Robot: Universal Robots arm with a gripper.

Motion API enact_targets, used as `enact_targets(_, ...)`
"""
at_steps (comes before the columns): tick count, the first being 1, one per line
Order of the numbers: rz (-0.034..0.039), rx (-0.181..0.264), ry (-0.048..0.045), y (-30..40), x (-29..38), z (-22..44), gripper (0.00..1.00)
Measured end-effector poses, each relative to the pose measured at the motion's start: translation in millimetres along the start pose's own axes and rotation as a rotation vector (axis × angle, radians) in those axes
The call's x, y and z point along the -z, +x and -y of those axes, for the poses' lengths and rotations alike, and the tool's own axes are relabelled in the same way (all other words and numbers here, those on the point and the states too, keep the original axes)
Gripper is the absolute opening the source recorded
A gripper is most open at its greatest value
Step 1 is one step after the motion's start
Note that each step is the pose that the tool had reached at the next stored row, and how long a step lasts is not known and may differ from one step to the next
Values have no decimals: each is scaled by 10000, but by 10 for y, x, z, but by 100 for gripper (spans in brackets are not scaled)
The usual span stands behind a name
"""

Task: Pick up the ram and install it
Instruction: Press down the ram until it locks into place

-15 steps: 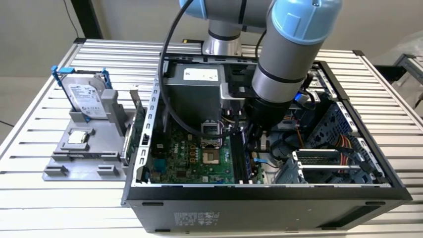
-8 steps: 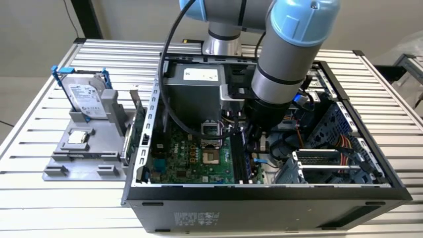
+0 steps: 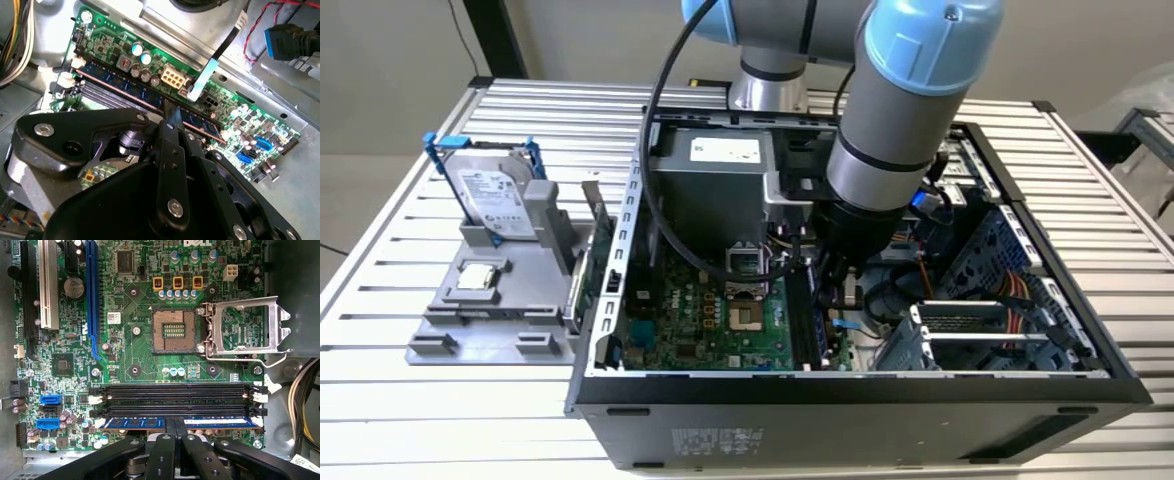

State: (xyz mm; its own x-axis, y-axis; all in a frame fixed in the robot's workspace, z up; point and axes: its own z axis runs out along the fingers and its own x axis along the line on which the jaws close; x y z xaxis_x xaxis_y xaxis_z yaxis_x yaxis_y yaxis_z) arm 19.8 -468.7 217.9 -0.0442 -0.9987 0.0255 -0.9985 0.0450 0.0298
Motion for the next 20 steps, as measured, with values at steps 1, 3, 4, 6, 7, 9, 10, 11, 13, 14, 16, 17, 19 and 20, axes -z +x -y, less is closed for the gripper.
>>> enact_targets(1,1,0,0,-1,-1,0,0)
enact_targets(3,2,0,0,-1,-1,0,0)
enact_targets(4,2,0,0,-1,-1,0,0)
enact_targets(6,4,0,1,-1,4,0,0)
enact_targets(7,5,0,-2,-1,11,0,0)
enact_targets(9,30,0,-8,-3,37,0,0)
enact_targets(10,37,0,-8,-4,48,0,0)
enact_targets(11,14,0,-13,-1,74,-1,0)
enact_targets(13,8,0,-18,2,123,-2,0)
enact_targets(14,7,0,-19,2,139,-3,0)
enact_targets(16,6,0,-24,3,166,-4,0)
enact_targets(17,5,1,-28,4,183,-4,0)
enact_targets(19,5,1,-31,4,210,-5,0)
enact_targets(20,5,0,-30,5,225,-5,0)
